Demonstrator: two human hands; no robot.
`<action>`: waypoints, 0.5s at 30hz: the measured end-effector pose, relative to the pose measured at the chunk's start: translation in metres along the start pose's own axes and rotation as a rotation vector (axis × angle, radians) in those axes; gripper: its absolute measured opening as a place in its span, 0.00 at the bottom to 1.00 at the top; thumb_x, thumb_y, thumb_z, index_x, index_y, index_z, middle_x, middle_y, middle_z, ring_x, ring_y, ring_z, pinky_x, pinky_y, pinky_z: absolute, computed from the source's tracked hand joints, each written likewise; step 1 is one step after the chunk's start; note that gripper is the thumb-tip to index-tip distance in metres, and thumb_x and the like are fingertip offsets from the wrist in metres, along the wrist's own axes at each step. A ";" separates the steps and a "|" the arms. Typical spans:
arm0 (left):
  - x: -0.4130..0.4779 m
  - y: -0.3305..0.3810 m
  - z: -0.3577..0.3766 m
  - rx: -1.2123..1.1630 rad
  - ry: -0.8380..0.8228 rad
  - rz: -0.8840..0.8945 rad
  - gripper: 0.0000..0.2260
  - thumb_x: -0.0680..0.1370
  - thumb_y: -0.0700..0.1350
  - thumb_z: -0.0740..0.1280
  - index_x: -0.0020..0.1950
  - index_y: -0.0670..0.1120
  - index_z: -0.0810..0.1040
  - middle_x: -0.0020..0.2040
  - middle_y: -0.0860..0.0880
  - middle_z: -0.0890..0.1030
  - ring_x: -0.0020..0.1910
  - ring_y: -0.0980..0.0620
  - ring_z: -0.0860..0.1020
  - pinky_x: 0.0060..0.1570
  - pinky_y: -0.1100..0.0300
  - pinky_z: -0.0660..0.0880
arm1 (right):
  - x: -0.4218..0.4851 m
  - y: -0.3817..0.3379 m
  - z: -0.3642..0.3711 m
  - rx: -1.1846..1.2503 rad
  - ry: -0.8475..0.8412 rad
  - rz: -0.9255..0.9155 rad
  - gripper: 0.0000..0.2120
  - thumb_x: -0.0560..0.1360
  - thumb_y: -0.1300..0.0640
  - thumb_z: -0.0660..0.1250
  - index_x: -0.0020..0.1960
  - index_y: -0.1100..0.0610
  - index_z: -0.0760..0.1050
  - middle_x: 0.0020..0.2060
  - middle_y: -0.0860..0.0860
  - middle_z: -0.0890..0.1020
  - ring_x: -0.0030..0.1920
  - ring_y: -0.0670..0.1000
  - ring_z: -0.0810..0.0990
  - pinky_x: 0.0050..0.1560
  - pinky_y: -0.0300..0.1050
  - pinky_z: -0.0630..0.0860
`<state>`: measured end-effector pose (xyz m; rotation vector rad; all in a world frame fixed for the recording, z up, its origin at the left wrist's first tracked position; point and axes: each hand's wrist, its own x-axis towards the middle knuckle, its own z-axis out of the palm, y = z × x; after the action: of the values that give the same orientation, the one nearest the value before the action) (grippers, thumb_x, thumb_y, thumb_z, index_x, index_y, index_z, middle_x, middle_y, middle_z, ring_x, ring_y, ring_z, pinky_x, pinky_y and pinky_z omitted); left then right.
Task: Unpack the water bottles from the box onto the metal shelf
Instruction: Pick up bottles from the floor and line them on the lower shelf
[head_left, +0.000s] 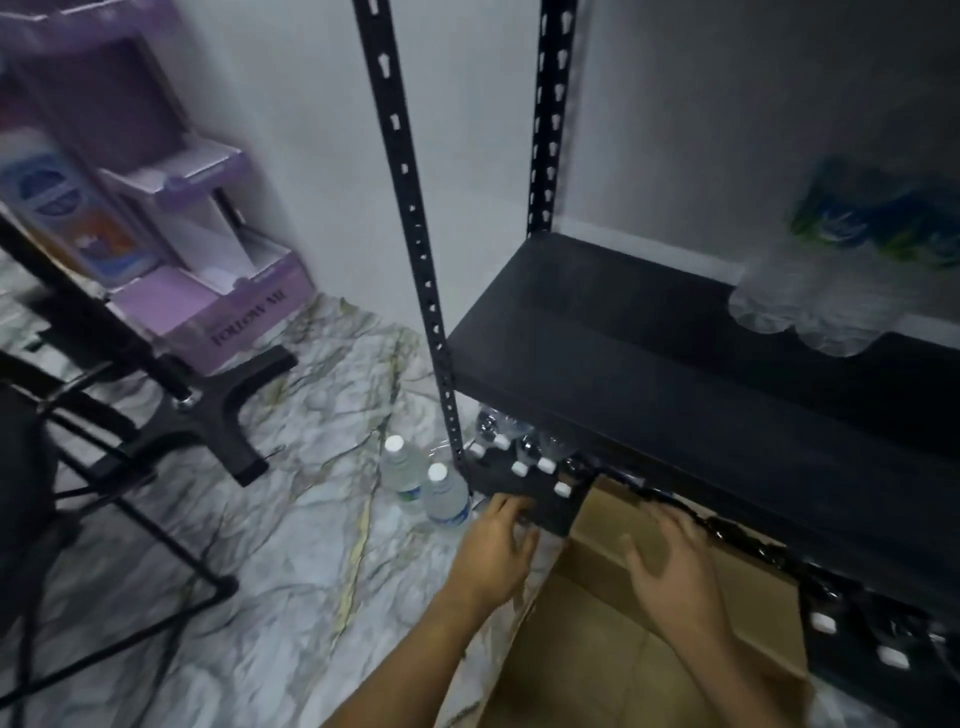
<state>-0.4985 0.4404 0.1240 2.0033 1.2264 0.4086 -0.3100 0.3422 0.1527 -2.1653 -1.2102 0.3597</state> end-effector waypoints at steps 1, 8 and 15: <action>-0.003 -0.014 -0.006 0.002 0.009 -0.038 0.17 0.80 0.50 0.63 0.68 0.50 0.74 0.65 0.52 0.75 0.62 0.53 0.75 0.63 0.62 0.71 | 0.000 -0.006 0.011 0.009 -0.050 0.014 0.21 0.71 0.60 0.73 0.62 0.65 0.77 0.60 0.61 0.77 0.61 0.62 0.74 0.62 0.53 0.70; -0.016 -0.103 -0.044 -0.066 0.120 -0.337 0.19 0.79 0.47 0.67 0.70 0.45 0.72 0.66 0.47 0.75 0.65 0.48 0.75 0.63 0.59 0.70 | 0.008 -0.055 0.086 0.121 -0.343 -0.031 0.25 0.71 0.58 0.74 0.66 0.62 0.72 0.62 0.57 0.76 0.65 0.57 0.71 0.62 0.45 0.67; -0.009 -0.180 -0.074 -0.163 0.163 -0.512 0.25 0.79 0.48 0.68 0.74 0.45 0.66 0.69 0.46 0.72 0.67 0.47 0.73 0.65 0.55 0.71 | 0.027 -0.086 0.166 0.082 -0.518 -0.029 0.32 0.71 0.52 0.74 0.71 0.58 0.68 0.66 0.55 0.73 0.67 0.57 0.69 0.67 0.53 0.70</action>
<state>-0.6605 0.5131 0.0440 1.4712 1.6886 0.4031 -0.4370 0.4623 0.0822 -2.0432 -1.4643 0.9846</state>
